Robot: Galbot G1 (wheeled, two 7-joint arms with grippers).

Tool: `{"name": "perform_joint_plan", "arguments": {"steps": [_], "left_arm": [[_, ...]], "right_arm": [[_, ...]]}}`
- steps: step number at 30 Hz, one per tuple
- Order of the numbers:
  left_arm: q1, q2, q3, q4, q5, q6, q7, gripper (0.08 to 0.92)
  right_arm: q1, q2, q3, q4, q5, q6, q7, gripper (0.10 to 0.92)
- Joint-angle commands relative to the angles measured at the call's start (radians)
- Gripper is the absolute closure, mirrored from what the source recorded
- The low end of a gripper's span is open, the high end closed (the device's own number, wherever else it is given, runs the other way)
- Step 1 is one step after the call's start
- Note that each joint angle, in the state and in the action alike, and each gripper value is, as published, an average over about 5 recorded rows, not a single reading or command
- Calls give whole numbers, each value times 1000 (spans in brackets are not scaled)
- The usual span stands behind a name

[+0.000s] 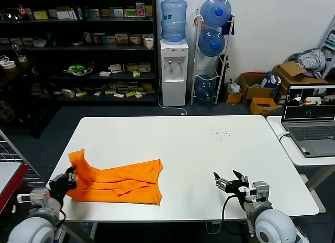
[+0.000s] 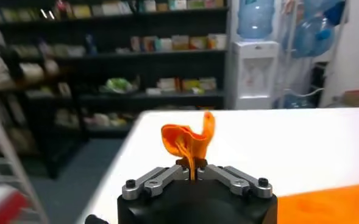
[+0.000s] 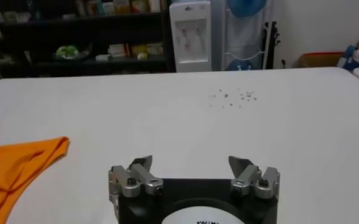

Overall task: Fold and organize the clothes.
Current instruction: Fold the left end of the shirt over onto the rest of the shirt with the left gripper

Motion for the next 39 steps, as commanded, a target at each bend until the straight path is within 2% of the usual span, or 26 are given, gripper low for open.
{"name": "perform_joint_plan", "arguments": {"steps": [1,10,23,31,34,39], "left_arm": [[-148,-126,297,-49,-247,79,-88,873],[-254,-206,397,31,-280,87,-117,873],[-304,-244,419,58,-248,89,-135,873],[-280,-238,421,35,-254,110,-118,869],[-274,-231,412,12,-279,116,-113,822],[-268,-186,366,-47,-329,122,-110,680]], "right_arm": [[-4,10,-1,4,-4,-9,12,203],[-7,25,-3,-5,-9,-13,20,203],[-1,30,-12,-15,-8,-12,21,203],[4,31,-18,-21,-8,-12,20,203],[7,32,-22,-25,-8,-12,19,203],[12,33,-28,-29,-7,-11,18,203]]}}
